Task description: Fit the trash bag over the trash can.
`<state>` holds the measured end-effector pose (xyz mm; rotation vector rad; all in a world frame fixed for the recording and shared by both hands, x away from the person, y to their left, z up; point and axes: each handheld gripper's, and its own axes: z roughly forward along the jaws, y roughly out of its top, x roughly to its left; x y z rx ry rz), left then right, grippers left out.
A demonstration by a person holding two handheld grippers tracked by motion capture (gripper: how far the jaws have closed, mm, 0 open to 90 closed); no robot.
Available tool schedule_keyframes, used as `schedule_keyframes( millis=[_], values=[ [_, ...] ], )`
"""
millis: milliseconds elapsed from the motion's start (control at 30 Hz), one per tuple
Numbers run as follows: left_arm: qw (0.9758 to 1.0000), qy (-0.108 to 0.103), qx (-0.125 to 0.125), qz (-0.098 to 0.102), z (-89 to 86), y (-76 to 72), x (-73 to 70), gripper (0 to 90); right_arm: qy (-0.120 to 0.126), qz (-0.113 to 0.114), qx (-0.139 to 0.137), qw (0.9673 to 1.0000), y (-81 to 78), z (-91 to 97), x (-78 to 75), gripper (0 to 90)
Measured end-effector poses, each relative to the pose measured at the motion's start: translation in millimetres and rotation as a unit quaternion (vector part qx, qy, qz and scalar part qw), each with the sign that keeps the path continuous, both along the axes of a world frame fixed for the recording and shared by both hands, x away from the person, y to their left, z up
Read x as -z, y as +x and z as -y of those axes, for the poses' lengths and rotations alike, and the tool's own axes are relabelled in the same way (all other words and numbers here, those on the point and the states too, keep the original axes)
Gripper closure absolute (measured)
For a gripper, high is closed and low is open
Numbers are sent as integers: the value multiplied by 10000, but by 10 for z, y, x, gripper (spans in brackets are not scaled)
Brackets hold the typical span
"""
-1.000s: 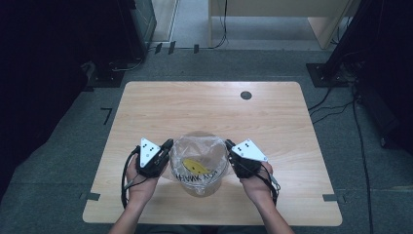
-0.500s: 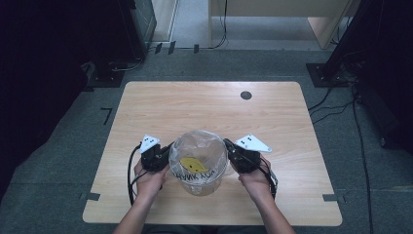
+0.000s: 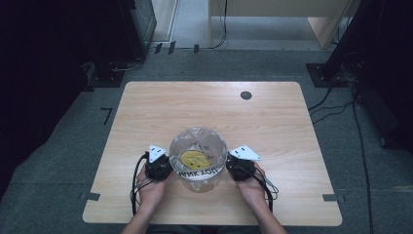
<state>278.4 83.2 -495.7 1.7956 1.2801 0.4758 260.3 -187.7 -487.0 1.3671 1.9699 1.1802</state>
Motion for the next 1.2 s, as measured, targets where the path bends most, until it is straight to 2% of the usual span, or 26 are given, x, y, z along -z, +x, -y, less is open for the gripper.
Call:
schedule_keyframes(
  millis=[267,433,567,600,633,700,767,833,900,1000,1067,1133,1200],
  values=[
    [9997,-164,-8,-201,-16,-30,126,862,208,-122,5,9997,-15,3,130,900],
    [9998,-102,-27,-159,0,-50,164,865,299,-203,45,9993,-6,3,189,900],
    [9996,-211,-35,-190,-22,-49,164,854,293,-262,65,9992,-7,3,214,896],
    [9995,-244,-77,-198,-46,-47,150,796,284,-285,105,9991,-7,12,201,867],
    [9991,-366,-101,-185,-88,-51,123,725,338,-311,156,9988,-7,27,182,820],
    [9982,-581,-132,-79,-183,-68,38,593,536,-303,227,9978,-12,93,133,680],
    [9976,-661,-177,36,-250,-91,-60,499,818,-207,205,9962,-29,174,62,548],
    [9978,-598,-233,191,-279,-132,-156,417,980,-110,180,9950,-59,228,-35,501],
    [9975,-578,-259,327,-295,-183,-245,356,1036,51,133,9945,-103,254,-140,498],
    [9965,-578,-262,550,-301,-252,-357,336,966,247,103,9950,-158,268,-280,488],
    [9955,-651,-238,639,-322,-283,-417,328,987,314,106,9946,-191,278,-348,474],
    [9952,-650,-212,700,-342,-306,-451,325,1021,345,85,9941,-214,297,-388,455],
    [9958,-601,-159,671,-362,-315,-447,347,1024,300,43,9943,-220,323,-395,406]
  ],
)
